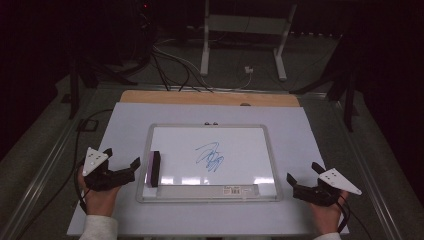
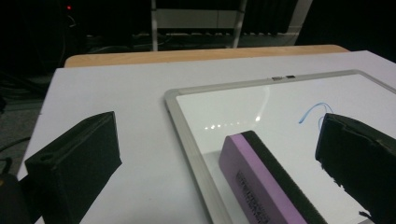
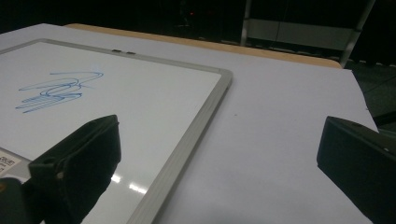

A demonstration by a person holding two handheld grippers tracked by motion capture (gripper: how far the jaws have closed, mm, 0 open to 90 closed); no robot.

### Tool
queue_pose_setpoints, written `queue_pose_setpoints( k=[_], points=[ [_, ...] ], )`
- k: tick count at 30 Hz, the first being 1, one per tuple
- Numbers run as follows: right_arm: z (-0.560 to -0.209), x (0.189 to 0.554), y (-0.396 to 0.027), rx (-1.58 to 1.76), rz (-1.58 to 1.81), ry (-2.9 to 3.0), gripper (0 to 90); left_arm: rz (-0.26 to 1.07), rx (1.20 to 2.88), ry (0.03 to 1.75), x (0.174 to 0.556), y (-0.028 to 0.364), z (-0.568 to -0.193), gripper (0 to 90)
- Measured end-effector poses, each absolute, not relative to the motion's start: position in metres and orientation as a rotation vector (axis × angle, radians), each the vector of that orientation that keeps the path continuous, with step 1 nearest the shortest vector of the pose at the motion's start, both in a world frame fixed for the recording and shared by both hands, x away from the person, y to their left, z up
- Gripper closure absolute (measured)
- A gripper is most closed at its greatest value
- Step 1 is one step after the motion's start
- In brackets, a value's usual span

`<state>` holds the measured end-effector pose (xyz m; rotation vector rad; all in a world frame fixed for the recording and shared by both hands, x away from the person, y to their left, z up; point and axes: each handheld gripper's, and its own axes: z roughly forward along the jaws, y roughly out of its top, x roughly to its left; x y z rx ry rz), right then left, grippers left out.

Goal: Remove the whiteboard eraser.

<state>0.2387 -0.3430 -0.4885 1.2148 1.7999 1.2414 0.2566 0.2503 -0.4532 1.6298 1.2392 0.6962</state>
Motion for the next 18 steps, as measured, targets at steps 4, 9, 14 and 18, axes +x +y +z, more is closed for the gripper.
queue_pose_setpoints(
  k=[4,9,14,18],
  points=[
    [-0.489,0.239,-0.344,1.219,1.238,1.803,0.3,0.686,1.641,1.231,0.26,0.246,-0.453,0.8],
    [-0.489,0.239,-0.344,1.22,1.241,1.799,0.3,0.671,1.653,1.229,0.264,0.241,-0.454,0.8],
    [-0.489,0.239,-0.344,1.225,1.238,1.803,0.3,0.662,1.665,1.229,0.267,0.239,-0.455,0.8],
    [-0.489,0.239,-0.344,1.226,1.239,1.805,0.3,0.649,1.685,1.236,0.269,0.236,-0.457,0.8]
  ],
)
